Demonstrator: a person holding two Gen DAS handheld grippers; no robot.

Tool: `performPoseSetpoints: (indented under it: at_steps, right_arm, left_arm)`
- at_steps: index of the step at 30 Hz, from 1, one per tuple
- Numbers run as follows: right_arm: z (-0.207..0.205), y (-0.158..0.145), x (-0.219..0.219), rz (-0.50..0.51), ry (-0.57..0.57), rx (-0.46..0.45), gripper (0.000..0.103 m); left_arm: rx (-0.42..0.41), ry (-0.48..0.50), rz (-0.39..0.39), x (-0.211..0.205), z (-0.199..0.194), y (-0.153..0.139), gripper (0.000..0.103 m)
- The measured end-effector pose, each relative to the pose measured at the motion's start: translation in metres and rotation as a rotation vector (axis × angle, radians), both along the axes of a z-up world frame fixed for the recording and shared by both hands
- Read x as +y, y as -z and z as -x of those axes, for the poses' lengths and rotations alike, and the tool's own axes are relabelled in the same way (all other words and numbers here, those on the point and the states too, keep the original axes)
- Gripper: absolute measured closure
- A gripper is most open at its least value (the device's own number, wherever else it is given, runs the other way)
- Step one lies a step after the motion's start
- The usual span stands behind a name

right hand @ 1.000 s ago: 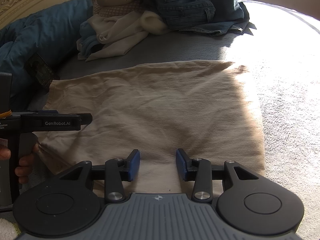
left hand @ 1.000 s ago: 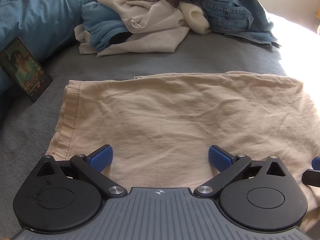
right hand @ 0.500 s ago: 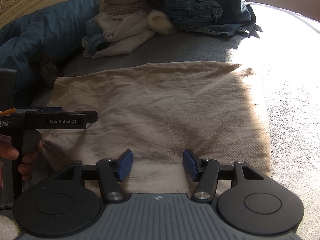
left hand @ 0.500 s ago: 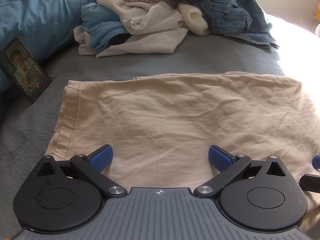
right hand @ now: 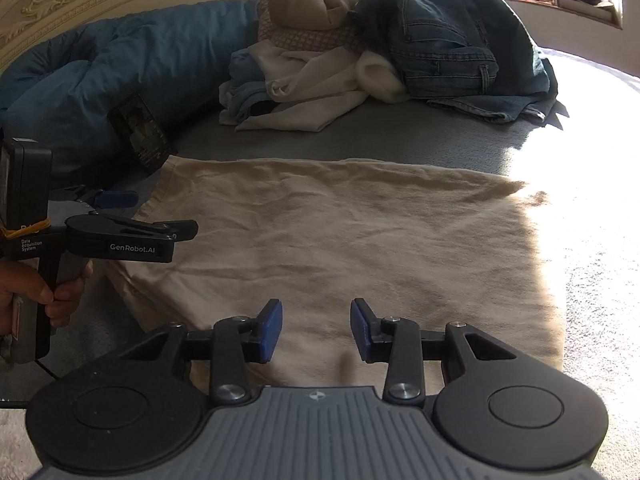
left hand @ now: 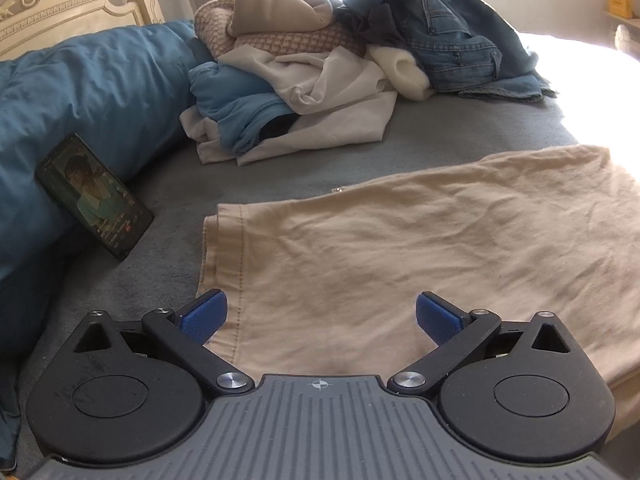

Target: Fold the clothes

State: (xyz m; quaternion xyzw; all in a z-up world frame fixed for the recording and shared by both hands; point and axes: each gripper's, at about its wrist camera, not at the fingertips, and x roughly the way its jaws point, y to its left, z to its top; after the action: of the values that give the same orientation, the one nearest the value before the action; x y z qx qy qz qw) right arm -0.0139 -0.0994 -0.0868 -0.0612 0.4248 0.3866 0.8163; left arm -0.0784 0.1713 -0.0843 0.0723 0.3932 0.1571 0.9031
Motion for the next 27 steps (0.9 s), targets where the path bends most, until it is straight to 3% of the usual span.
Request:
performPoseSetpoints:
  at_steps: [3, 9, 13, 16, 23, 25, 27]
  right_arm:
    - [0.006, 0.01, 0.004, 0.082, -0.025, 0.006, 0.064]
    - [0.005, 0.006, -0.005, 0.116, -0.008, 0.033, 0.065]
    - [0.001, 0.004, -0.015, 0.101, 0.025, 0.078, 0.065]
    - [-0.002, -0.001, -0.027, 0.078, 0.053, 0.112, 0.063]
    - [-0.04, -0.017, -0.101, -0.137, 0.282, 0.218, 0.056]
    - [-0.058, -0.016, -0.124, -0.198, 0.368, 0.254, 0.052]
    - [-0.079, -0.004, -0.14, -0.275, 0.427, 0.323, 0.047]
  left_arm:
    - [0.025, -0.006, -0.015, 0.014, 0.012, 0.011, 0.0]
    - [0.035, -0.07, 0.024, 0.057, 0.03, 0.005, 0.0]
    - [0.032, -0.1, 0.141, 0.084, 0.04, 0.004, 0.0]
    - [0.033, -0.12, 0.172, 0.094, 0.044, 0.001, 0.0]
    - [-0.002, -0.115, 0.174, 0.103, 0.044, -0.012, 0.001]
    - [-0.019, -0.137, 0.237, 0.111, 0.038, -0.014, 0.001]
    - [-0.009, -0.165, 0.354, 0.122, 0.029, -0.013, 0.001]
